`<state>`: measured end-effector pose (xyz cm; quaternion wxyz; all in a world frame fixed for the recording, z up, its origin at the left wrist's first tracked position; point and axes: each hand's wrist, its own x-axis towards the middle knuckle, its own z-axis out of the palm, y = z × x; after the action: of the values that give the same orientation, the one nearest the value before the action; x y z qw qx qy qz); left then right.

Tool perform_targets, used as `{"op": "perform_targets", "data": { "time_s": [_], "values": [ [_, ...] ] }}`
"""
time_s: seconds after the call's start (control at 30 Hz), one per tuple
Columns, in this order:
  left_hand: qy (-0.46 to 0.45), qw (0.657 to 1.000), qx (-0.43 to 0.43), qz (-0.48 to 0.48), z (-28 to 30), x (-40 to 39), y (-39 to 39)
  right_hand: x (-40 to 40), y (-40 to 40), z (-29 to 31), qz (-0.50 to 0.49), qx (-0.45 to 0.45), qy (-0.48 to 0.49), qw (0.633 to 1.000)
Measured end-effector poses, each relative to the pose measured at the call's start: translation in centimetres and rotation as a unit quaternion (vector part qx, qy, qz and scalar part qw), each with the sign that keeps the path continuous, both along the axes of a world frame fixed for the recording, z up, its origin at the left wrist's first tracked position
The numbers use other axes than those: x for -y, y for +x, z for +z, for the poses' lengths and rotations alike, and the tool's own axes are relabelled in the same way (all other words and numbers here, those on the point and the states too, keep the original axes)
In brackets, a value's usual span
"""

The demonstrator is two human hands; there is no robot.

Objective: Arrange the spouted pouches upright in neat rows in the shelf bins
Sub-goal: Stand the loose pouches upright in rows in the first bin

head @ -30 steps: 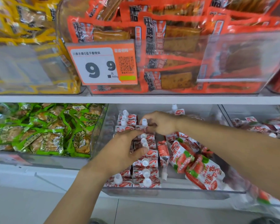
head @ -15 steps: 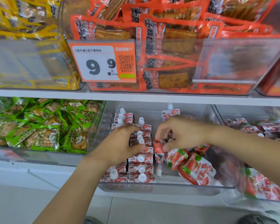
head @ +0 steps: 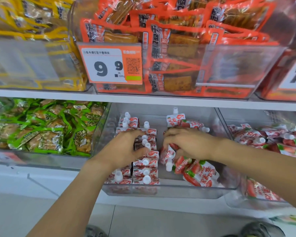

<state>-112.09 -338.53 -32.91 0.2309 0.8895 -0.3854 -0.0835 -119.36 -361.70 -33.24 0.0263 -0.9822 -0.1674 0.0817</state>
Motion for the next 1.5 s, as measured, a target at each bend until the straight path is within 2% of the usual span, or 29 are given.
{"op": "perform_targets", "data": {
  "time_s": [0.07,0.2,0.27,0.33,0.4,0.53,0.7,0.9,0.97,1.03,1.1,1.17,1.3,1.5],
  "values": [
    [-0.008,1.0,-0.005,0.002,0.0,0.0,0.0,1.0,-0.3,0.9,-0.032,0.017,0.045,0.998],
    [0.003,1.0,-0.003,0.005,-0.1,0.0,0.0,1.6,0.0,2.5,-0.107,0.164,0.054,0.979],
    [0.006,1.0,-0.003,0.009,0.0,0.1,0.0,1.0,1.7,2.5,-0.178,0.183,0.087,0.963],
    [0.007,1.0,-0.003,0.011,0.0,0.1,-0.1,0.0,4.2,1.8,-0.231,0.138,0.141,0.953],
    [0.0,1.0,-0.004,0.009,-0.1,0.0,-0.1,-0.9,6.8,0.6,-0.232,0.075,0.189,0.951],
    [-0.013,1.0,-0.004,0.0,-0.6,-0.3,0.3,-1.5,10.0,-1.7,-0.193,-0.065,0.109,0.973],
    [-0.017,1.0,0.015,-0.003,-1.2,-0.3,0.8,-0.7,11.5,-2.8,-0.189,-0.124,0.21,0.951],
    [-0.018,1.0,0.02,-0.002,-1.2,-0.1,0.7,-0.4,11.5,-2.4,-0.202,-0.219,0.257,0.919],
    [-0.017,1.0,0.021,-0.001,-1.2,-0.1,0.7,-0.5,10.6,-1.4,-0.197,-0.231,0.23,0.925],
    [-0.015,1.0,0.018,-0.002,-1.3,-0.1,0.8,-0.7,9.1,0.6,-0.204,-0.17,0.189,0.945],
    [-0.014,1.0,0.017,-0.004,-1.4,-0.3,0.8,-0.4,6.8,2.5,-0.191,-0.116,0.19,0.956],
    [-0.01,1.0,0.021,-0.004,-1.5,-0.3,0.7,-0.1,4.2,3.4,-0.166,-0.084,0.136,0.973],
    [0.001,0.999,0.031,0.003,-1.4,0.0,0.6,0.0,0.4,1.6,-0.116,-0.044,-0.055,0.991],
    [0.0,1.0,0.03,0.007,-1.2,-0.1,0.1,-0.9,-1.2,-0.3,-0.088,-0.046,-0.119,0.988]
  ]
}}
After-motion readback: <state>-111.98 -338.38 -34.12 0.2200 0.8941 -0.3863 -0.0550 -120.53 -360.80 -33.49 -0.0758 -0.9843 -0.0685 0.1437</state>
